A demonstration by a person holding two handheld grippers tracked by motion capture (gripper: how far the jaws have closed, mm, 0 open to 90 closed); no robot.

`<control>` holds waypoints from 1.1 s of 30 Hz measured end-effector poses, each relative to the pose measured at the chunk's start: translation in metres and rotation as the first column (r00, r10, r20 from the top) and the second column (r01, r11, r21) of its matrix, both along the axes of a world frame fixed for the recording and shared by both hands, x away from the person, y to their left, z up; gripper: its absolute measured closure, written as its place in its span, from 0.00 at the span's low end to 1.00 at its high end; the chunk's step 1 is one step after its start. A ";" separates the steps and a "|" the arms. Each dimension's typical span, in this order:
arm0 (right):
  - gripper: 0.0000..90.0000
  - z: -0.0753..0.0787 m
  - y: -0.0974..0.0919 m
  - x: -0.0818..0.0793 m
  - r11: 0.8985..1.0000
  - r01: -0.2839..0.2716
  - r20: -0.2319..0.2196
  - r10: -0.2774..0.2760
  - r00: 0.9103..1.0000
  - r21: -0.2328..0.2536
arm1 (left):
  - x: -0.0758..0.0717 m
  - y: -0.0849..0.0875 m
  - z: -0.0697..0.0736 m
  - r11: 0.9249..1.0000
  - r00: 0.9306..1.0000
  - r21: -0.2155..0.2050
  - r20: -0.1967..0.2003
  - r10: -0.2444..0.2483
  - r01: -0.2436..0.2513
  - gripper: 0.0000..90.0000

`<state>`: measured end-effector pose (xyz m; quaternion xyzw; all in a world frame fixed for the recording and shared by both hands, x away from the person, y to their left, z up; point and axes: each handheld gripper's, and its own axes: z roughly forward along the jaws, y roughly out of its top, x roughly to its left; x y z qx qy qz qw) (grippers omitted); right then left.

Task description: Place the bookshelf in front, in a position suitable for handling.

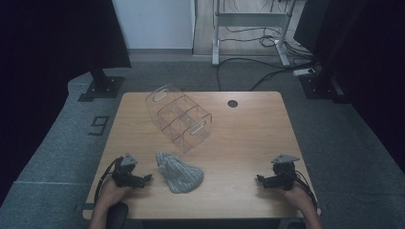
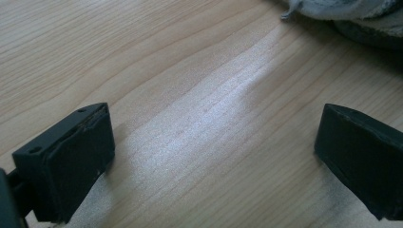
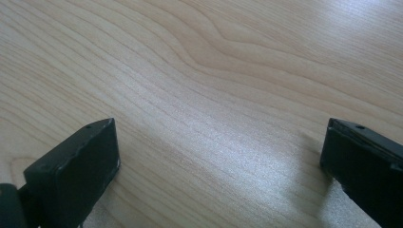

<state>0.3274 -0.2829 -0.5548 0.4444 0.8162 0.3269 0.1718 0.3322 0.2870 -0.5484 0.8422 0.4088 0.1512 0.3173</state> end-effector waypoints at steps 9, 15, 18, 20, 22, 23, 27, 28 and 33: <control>0.00 0.000 0.000 0.000 1.000 0.003 -0.004 -0.003 1.000 -0.003 | 0.000 -0.001 0.000 1.000 1.000 0.001 0.001 0.003 -0.003 0.00; 0.00 0.001 0.001 0.001 1.000 0.003 -0.009 -0.003 1.000 -0.006 | 0.001 -0.001 0.000 1.000 1.000 0.000 0.002 0.007 -0.007 0.00; 0.00 0.001 0.001 0.001 1.000 0.006 -0.014 -0.007 1.000 -0.010 | 0.001 -0.001 0.000 1.000 1.000 0.001 0.001 0.007 -0.007 0.00; 0.00 0.001 0.002 0.001 1.000 0.011 -0.016 -0.012 1.000 -0.012 | 0.001 -0.001 0.000 1.000 1.000 0.000 0.002 0.007 -0.007 0.00; 0.00 0.002 0.002 0.001 1.000 0.013 -0.020 -0.013 1.000 -0.014 | 0.001 -0.001 0.000 1.000 1.000 0.000 0.002 0.007 -0.007 0.00; 0.00 0.002 0.002 0.001 1.000 0.012 -0.022 -0.012 1.000 -0.015 | 0.001 -0.001 0.000 1.000 1.000 0.000 0.001 0.007 -0.007 0.00; 0.00 0.003 0.003 0.002 1.000 0.008 -0.034 -0.008 0.999 -0.021 | 0.001 -0.001 0.000 1.000 1.000 0.000 0.001 0.008 -0.008 0.00; 0.00 0.004 0.003 0.002 1.000 0.003 -0.038 -0.004 0.999 -0.023 | 0.001 -0.001 0.000 1.000 1.000 0.000 0.001 0.008 -0.008 0.00; 0.04 0.008 0.003 0.001 1.000 -0.012 -0.032 0.011 0.999 -0.017 | 0.001 -0.001 0.000 1.000 1.000 0.000 0.001 0.008 -0.008 0.00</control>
